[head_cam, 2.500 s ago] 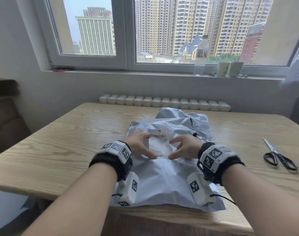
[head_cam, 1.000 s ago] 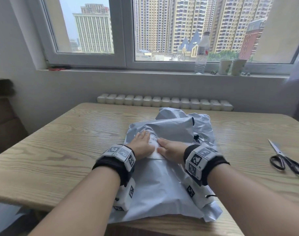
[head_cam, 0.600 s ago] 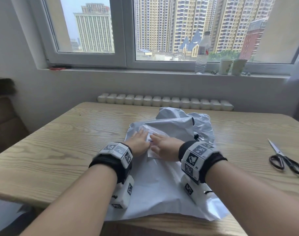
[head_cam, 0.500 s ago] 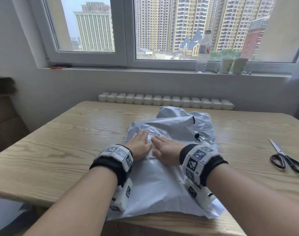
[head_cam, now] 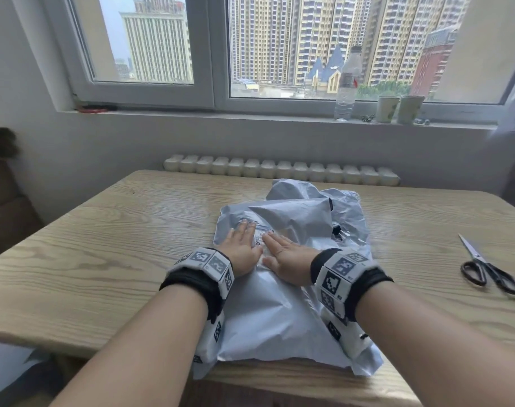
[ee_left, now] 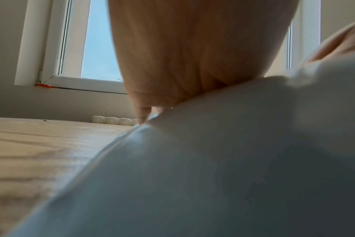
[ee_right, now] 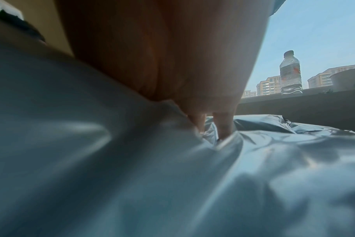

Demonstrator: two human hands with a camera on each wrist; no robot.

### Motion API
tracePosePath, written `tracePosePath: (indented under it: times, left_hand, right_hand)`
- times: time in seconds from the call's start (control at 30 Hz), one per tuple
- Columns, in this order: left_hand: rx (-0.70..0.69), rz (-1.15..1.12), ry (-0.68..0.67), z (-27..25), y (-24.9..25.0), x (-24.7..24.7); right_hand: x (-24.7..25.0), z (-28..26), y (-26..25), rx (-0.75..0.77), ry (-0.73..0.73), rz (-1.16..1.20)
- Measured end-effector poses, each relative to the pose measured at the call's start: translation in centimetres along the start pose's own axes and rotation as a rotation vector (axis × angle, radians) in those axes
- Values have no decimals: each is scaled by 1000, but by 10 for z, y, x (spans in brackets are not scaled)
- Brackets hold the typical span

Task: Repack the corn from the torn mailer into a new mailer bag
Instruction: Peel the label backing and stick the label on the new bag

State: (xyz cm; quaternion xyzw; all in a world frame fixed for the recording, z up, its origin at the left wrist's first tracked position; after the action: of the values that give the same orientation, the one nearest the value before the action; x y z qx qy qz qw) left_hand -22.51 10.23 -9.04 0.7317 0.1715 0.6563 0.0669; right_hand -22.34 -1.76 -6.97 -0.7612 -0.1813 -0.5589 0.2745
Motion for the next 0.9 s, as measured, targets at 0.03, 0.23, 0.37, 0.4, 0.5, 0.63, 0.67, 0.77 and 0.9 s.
tracePosePath:
  times: [0.03,0.23,0.37,0.4,0.5,0.63,0.67,0.77,0.9]
  left_hand:
    - [6,-1,0,1,-2,-2]
    - [39,46,-84,1,5,23]
    - [68,43,-42,11,12,65]
    - [61,63,-30,15,12,69]
    - [39,116,-24,35,10,61]
    - [53,175,-64,55,6,35]
    - [56,175,-81,57,6,30]
    - [57,166,-112,66,5,23]
    - [46,218,-113,72,4,20]
  right_hand:
    - [-1,1,0,-3,1,9]
    - [19,-4,4,-34,-34,-54]
    - [59,9,22,-94,70,-99]
    - [63,15,25,-108,77,-128]
    - [59,35,28,-142,64,-160]
    - [42,54,36,-184,24,-134]
    - [37,57,41,-200,12,-139]
    - [26,66,59,-257,-19,-142]
    - [17,68,75,-296,-57,-121]
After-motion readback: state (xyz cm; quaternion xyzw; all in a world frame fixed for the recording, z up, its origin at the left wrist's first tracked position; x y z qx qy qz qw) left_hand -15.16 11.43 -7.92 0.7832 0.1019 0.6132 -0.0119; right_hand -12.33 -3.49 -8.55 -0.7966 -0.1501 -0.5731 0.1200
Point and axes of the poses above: each hand's wrist, its own z-axis towards the middle knuckle, its own x-axis out of the back of the hand, y = z × x, the point moved 5 cm from there along z, towards the middle knuckle, and after that the axes turned 5 degrees about y, right-handed, at the moved point
